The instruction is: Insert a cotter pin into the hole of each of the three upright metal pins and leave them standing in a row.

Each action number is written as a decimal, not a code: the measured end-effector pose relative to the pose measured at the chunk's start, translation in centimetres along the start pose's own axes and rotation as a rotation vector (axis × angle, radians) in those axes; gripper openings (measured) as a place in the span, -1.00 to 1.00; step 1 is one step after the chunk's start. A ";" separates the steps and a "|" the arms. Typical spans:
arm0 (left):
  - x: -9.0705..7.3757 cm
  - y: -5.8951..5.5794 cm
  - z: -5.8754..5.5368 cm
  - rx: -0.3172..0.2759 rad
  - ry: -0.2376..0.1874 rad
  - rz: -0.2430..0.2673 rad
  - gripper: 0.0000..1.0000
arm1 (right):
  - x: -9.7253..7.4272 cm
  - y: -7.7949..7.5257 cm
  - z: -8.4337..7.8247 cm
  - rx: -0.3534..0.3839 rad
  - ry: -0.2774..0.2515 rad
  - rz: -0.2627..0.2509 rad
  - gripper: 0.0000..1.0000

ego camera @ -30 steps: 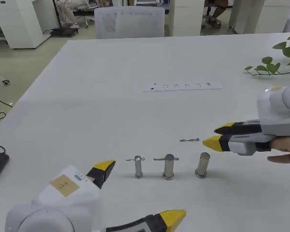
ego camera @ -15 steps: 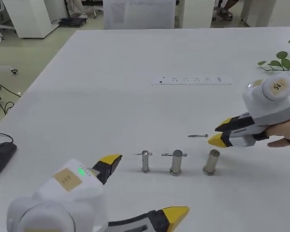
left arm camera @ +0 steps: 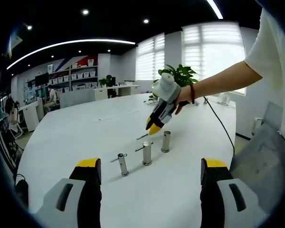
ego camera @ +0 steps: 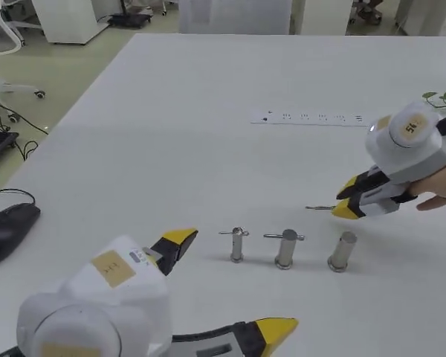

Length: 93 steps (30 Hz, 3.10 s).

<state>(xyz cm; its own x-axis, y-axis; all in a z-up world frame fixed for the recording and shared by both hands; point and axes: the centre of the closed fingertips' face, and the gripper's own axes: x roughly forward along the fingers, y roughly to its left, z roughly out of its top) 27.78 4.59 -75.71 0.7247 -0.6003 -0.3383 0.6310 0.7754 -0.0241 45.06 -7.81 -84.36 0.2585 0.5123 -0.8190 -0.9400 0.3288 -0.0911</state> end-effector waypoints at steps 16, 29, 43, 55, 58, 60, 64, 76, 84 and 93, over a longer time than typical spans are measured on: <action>0.0 0.5 0.2 -0.006 -0.015 -0.005 0.63 | 1.3 -0.5 -0.4 -0.110 0.105 0.031 -0.74; 0.1 0.7 -0.1 0.000 -0.004 -0.009 0.59 | 1.8 -0.4 -0.9 -0.190 0.177 0.094 -0.80; -0.1 0.8 0.0 0.014 0.000 -0.010 0.57 | 1.9 -0.4 -0.9 -0.154 0.227 0.165 -0.90; -0.4 0.9 -0.1 0.011 0.008 -0.008 0.49 | 1.6 -0.7 -0.5 -0.194 0.220 0.104 -0.94; -0.4 1.0 0.0 0.007 0.006 -0.008 0.49 | 1.1 -1.1 0.0 -0.196 0.203 0.083 -0.94; -0.4 1.0 0.1 0.009 0.005 -0.008 0.49 | 0.7 -1.1 0.4 -0.200 0.192 0.076 -0.95; -0.4 0.9 0.3 0.008 0.001 -0.013 0.48 | -0.1 -1.2 1.0 -0.216 0.177 0.051 -0.95; -0.2 0.8 1.7 -0.026 -0.026 -0.046 0.42 | -4.5 0.9 5.0 -0.302 0.058 -0.036 -0.95; 0.0 0.5 2.6 -0.021 -0.036 -0.060 0.37 | -6.4 4.4 7.0 -0.359 -0.021 -0.032 -0.94; -0.2 -0.1 2.8 -0.062 -0.039 -0.077 0.26 | -7.1 7.8 7.5 -0.403 -0.060 0.002 -0.94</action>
<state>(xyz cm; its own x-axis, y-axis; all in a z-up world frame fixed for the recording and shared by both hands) 28.39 4.07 -73.02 0.6859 -0.6647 -0.2961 0.6676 0.7367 -0.1071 37.60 -2.88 -75.02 0.2584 0.5619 -0.7858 -0.9493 -0.0030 -0.3143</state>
